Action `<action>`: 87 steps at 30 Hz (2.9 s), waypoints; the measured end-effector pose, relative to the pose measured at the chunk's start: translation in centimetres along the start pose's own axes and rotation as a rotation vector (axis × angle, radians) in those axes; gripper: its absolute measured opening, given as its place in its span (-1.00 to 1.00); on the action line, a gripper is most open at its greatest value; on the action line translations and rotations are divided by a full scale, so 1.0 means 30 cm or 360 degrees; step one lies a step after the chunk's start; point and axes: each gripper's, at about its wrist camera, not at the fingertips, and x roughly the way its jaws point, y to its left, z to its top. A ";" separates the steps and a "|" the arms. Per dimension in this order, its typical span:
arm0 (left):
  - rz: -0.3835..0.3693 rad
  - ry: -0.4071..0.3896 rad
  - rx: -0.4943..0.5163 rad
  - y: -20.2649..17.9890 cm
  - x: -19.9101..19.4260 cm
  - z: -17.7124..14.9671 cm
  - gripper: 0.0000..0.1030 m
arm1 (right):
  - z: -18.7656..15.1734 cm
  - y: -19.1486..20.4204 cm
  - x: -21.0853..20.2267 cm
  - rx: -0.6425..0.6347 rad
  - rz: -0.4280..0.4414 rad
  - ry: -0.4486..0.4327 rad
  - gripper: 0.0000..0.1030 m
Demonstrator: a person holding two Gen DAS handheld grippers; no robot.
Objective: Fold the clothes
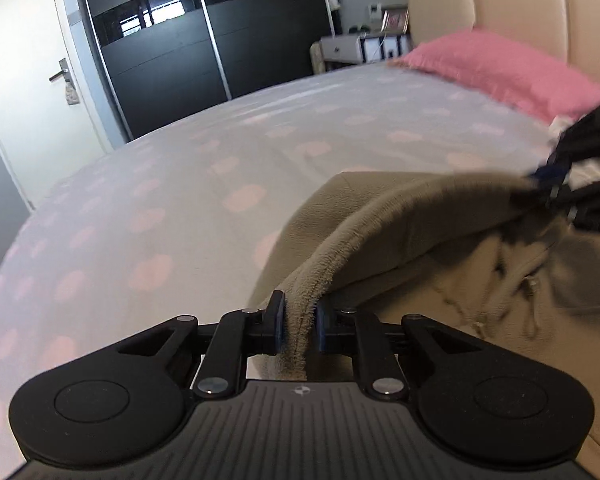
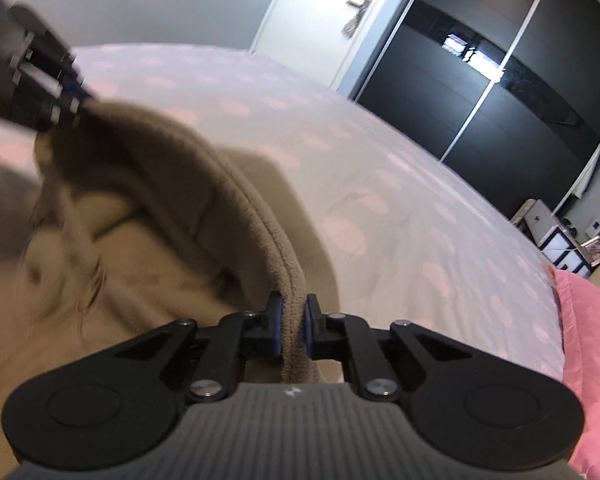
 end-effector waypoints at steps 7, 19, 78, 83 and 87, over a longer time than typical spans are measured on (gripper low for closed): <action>-0.0118 0.0192 0.0180 -0.015 0.056 -0.141 -0.84 | -0.114 0.058 0.055 -0.0108 0.0135 0.0081 -0.77; -0.0194 0.0062 0.0019 0.030 -0.079 -0.057 0.37 | -0.051 -0.062 -0.068 0.0190 0.0266 0.0041 -0.09; -0.0375 0.0075 0.0084 -0.107 -0.354 -0.302 -0.88 | -0.329 0.190 -0.462 0.0000 0.0488 -0.0045 -0.85; -0.0367 0.0173 0.0190 -0.185 -0.342 -0.351 -0.88 | -0.390 0.255 -0.423 -0.0050 0.0488 0.0071 -0.85; -0.0308 0.0214 0.0206 -0.226 -0.350 -0.349 -0.85 | -0.396 0.267 -0.421 -0.0043 0.0459 0.0121 -0.76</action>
